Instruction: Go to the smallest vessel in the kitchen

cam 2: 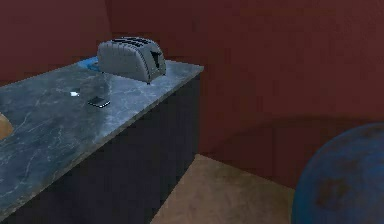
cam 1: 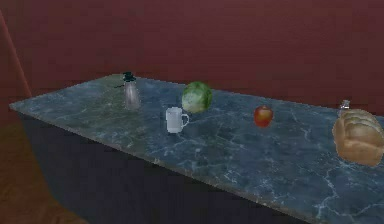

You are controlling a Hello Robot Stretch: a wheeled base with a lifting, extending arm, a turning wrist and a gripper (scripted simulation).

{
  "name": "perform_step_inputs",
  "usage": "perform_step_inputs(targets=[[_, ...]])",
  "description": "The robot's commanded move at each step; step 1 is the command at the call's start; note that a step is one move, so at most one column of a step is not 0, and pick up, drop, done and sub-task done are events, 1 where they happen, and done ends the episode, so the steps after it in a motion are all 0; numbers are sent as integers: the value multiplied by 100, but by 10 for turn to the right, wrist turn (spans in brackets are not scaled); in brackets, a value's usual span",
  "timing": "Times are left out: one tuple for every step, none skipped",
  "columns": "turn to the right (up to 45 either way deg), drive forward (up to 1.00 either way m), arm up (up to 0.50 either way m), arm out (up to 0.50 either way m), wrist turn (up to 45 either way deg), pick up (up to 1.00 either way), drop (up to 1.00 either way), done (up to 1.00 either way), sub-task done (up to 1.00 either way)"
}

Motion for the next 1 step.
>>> perform_step_inputs(targets=[[0, 0, 0, 0, 0, 0, 0, 100, 0]])
